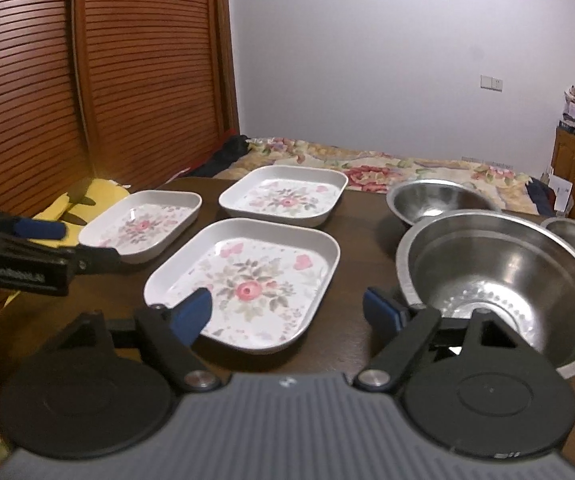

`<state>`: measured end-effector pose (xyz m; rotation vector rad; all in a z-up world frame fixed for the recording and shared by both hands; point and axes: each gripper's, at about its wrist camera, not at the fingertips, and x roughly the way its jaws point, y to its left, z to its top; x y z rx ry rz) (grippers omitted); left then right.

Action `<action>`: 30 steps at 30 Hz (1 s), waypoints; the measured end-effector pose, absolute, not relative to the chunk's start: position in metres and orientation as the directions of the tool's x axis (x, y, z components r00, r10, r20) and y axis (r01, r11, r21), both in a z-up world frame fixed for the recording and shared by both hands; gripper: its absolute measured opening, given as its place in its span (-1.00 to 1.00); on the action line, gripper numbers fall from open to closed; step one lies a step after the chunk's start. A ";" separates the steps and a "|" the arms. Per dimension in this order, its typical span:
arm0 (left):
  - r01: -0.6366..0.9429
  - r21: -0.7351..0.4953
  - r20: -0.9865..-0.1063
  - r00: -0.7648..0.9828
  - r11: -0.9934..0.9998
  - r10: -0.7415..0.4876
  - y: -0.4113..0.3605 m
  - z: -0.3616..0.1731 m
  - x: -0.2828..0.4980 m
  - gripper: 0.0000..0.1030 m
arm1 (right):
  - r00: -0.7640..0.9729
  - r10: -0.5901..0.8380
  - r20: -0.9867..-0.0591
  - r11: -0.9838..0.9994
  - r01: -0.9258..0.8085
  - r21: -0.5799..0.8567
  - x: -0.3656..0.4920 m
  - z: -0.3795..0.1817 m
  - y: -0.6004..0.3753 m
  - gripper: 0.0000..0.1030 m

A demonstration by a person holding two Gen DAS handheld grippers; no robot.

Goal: Organize plates and bowls

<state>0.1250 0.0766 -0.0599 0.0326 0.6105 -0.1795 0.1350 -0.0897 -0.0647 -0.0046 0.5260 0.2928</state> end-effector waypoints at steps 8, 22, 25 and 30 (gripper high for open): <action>0.220 -0.068 -0.592 0.776 0.973 -0.217 0.070 -0.068 0.141 0.05 | 0.820 0.257 -0.512 0.964 -0.257 0.072 0.144 -0.074 -0.087 0.17; 0.224 -0.092 -0.623 0.747 0.970 -0.232 0.066 -0.084 0.160 -0.34 | 0.808 0.247 -0.534 0.968 -0.232 0.097 0.158 -0.084 -0.087 -0.08; 0.226 -0.104 -0.624 0.743 0.969 -0.240 0.065 -0.085 0.163 -0.42 | 0.807 0.244 -0.539 0.969 -0.228 0.097 0.159 -0.086 -0.086 -0.10; 0.216 -0.123 -0.625 0.741 0.969 -0.245 0.065 -0.089 0.165 -0.45 | 0.798 0.251 -0.548 0.968 -0.218 0.127 0.163 -0.090 -0.088 -0.19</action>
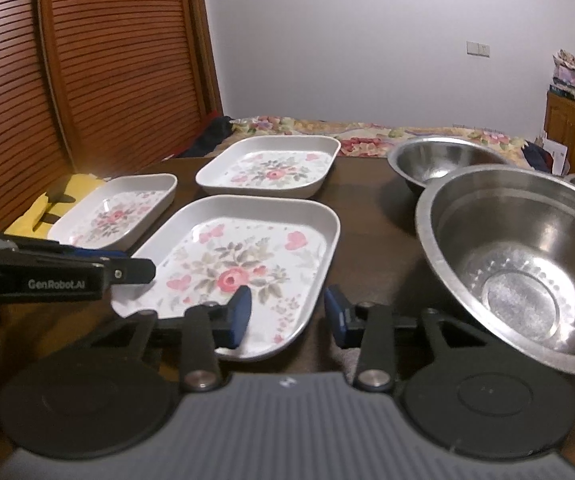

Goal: Organize plates and bowls

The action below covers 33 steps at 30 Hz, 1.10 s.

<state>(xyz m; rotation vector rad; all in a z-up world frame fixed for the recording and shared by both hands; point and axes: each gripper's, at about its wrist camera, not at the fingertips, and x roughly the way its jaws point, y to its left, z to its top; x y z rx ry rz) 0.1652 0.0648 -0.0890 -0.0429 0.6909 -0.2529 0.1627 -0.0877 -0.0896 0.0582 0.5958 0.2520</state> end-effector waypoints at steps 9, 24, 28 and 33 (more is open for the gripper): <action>0.218 -0.127 -0.621 0.743 0.968 -0.249 0.062 -0.089 0.163 -0.69 | 0.782 0.286 -0.554 0.958 -0.210 0.197 0.167 -0.095 -0.093 -0.25; 0.212 -0.138 -0.578 0.776 0.967 -0.253 0.067 -0.072 0.124 -0.71 | 0.763 0.345 -0.547 0.937 -0.244 0.250 0.156 -0.086 -0.102 -0.58; 0.221 -0.141 -0.568 0.780 0.965 -0.262 0.068 -0.069 0.108 -0.71 | 0.761 0.363 -0.537 0.930 -0.261 0.260 0.145 -0.082 -0.104 -0.59; 0.222 -0.125 -0.574 0.779 0.967 -0.253 0.067 -0.072 0.090 -0.72 | 0.752 0.384 -0.536 0.923 -0.287 0.258 0.128 -0.078 -0.107 -0.59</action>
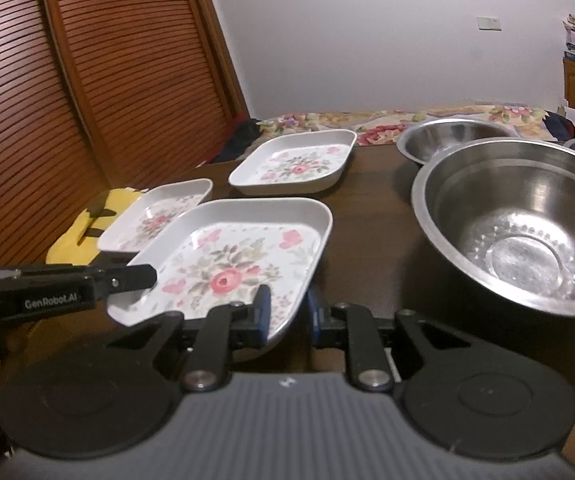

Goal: Organize plates and bowls

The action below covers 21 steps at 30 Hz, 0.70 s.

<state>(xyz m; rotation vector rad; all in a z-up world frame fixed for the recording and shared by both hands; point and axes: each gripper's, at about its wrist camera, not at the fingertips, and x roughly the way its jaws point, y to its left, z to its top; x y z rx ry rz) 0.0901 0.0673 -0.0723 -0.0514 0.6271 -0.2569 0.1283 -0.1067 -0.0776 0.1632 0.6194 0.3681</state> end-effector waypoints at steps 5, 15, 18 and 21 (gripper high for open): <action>0.222 -0.124 -0.578 0.776 0.967 -0.252 0.068 -0.077 0.074 -0.72 | 0.738 0.402 -0.541 0.915 -0.312 0.255 0.112 -0.080 -0.106 -0.59; 0.208 -0.126 -0.590 0.771 0.970 -0.242 0.073 -0.084 0.059 -0.72 | 0.720 0.423 -0.550 0.906 -0.348 0.241 0.092 -0.083 -0.102 -0.59; 0.202 -0.121 -0.595 0.769 0.972 -0.234 0.072 -0.088 0.058 -0.72 | 0.719 0.424 -0.551 0.905 -0.354 0.234 0.089 -0.084 -0.100 -0.59; 0.199 -0.118 -0.600 0.767 0.973 -0.230 0.071 -0.090 0.058 -0.72 | 0.716 0.424 -0.555 0.905 -0.356 0.234 0.089 -0.086 -0.101 -0.59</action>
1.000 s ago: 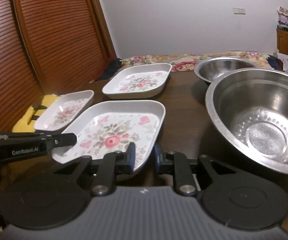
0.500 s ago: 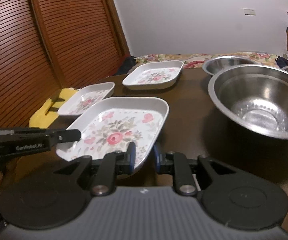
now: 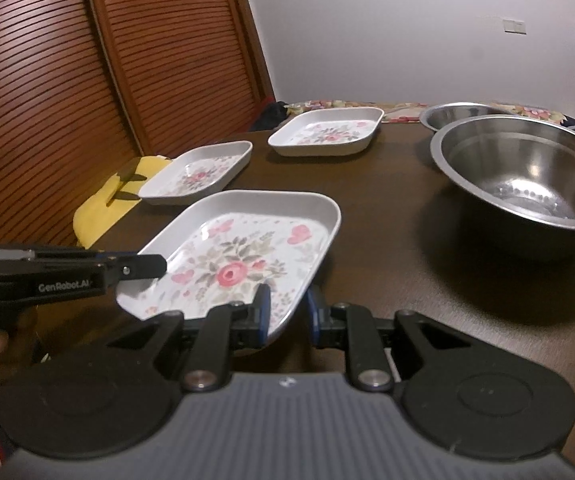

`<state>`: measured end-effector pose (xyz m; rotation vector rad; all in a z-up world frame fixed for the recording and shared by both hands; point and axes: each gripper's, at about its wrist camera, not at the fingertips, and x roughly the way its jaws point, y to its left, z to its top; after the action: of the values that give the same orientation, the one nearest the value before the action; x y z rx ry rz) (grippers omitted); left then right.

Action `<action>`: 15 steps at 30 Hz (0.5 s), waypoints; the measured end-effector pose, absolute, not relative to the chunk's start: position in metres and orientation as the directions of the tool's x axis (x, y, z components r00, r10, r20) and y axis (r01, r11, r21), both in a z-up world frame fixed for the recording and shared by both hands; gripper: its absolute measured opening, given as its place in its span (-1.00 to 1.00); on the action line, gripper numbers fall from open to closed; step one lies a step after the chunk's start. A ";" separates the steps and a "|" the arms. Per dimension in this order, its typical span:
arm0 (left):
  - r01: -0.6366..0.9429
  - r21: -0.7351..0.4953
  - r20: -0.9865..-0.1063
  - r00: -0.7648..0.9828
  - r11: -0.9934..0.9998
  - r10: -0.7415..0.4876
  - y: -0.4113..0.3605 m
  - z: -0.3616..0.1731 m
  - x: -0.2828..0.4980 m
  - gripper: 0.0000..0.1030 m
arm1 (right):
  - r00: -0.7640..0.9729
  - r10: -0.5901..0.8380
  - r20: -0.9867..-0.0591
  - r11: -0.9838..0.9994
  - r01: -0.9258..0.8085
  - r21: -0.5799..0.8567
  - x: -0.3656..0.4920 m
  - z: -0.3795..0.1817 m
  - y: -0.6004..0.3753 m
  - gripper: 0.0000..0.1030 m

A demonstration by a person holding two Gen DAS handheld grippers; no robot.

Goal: Organize plates and bowls

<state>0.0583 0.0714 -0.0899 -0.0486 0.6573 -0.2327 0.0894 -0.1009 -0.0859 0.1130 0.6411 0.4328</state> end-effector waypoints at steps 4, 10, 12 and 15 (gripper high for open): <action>0.194 -0.123 -0.606 0.762 0.973 -0.229 0.073 -0.094 0.059 -0.72 | 0.711 0.423 -0.562 0.906 -0.352 0.236 0.092 -0.090 -0.101 -0.59; 0.188 -0.133 -0.608 0.760 0.973 -0.230 0.074 -0.096 0.059 -0.72 | 0.707 0.424 -0.566 0.905 -0.354 0.235 0.091 -0.093 -0.098 -0.59; 0.188 -0.132 -0.608 0.760 0.973 -0.230 0.073 -0.096 0.060 -0.72 | 0.707 0.425 -0.565 0.904 -0.356 0.236 0.090 -0.094 -0.099 -0.59; 0.183 -0.139 -0.606 0.762 0.973 -0.230 0.074 -0.096 0.060 -0.72 | 0.706 0.426 -0.566 0.904 -0.356 0.237 0.091 -0.094 -0.099 -0.59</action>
<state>0.0605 0.0741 -0.0962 -0.0733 0.6681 -0.2245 0.0906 -0.0988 -0.0938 0.1135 0.6561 0.4354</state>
